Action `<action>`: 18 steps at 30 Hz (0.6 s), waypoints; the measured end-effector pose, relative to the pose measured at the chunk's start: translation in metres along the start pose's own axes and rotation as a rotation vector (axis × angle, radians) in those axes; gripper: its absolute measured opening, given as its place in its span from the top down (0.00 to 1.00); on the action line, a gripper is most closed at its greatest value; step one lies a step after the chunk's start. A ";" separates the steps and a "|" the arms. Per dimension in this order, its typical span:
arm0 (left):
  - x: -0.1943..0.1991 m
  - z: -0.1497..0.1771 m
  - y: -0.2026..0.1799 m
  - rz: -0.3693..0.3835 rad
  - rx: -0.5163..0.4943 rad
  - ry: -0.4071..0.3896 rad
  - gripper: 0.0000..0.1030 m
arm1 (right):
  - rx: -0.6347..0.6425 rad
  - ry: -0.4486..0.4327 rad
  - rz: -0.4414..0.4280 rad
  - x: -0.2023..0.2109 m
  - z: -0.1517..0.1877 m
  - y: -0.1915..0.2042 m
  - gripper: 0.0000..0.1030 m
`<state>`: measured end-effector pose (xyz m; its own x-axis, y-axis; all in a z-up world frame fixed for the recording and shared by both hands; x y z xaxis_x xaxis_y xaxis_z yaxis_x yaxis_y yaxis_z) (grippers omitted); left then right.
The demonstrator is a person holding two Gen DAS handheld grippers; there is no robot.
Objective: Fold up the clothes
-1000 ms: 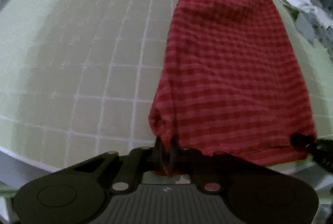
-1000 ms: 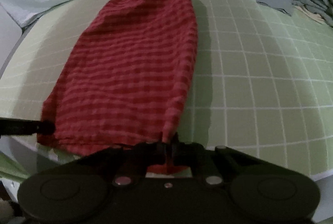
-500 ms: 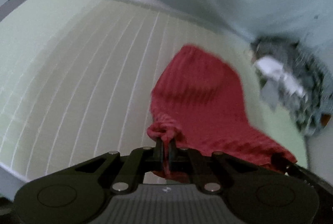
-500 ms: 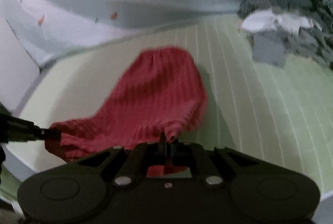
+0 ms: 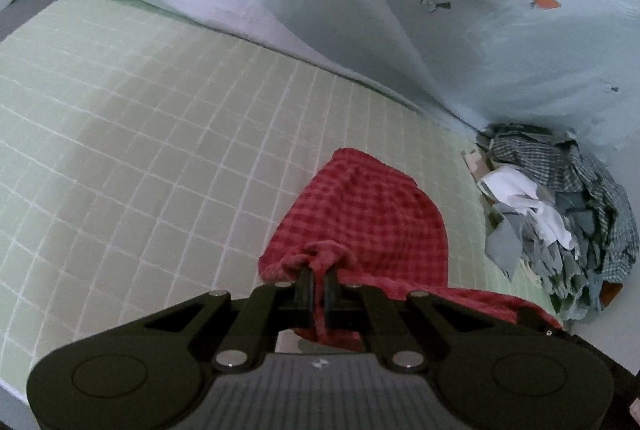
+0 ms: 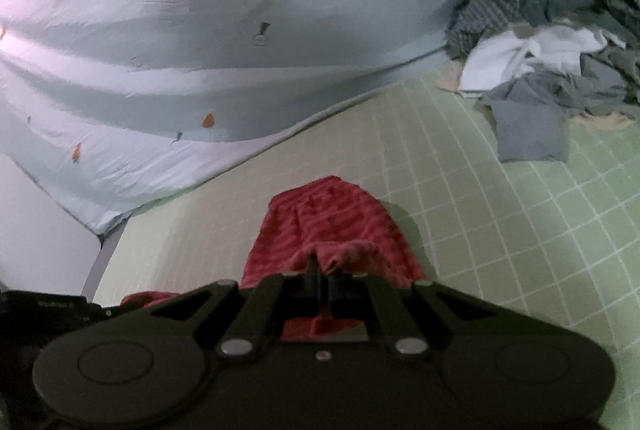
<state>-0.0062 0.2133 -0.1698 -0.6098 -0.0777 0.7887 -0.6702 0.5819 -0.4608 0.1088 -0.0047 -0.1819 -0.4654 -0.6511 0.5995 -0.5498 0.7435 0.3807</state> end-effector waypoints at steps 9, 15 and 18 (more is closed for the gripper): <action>-0.060 -0.046 -0.009 0.004 0.025 0.050 0.96 | -0.058 0.034 0.008 -0.065 -0.033 -0.026 0.97; -0.082 -0.062 -0.002 -0.060 0.013 0.036 0.92 | -0.149 0.126 0.027 -0.132 -0.056 -0.057 0.94; -0.094 -0.069 0.002 -0.093 0.006 0.029 0.66 | -0.116 0.140 0.102 -0.152 -0.064 -0.072 0.80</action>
Point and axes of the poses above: each gripper's, at about its wrist camera, not at the fingertips, and x roughly against the way its jaws point, y to its left, z to its underside, the point moved 10 cm from there along -x, roughly the way its jaws point, and after that the axes turned 8 degrees about x, right-handed, at the moved point
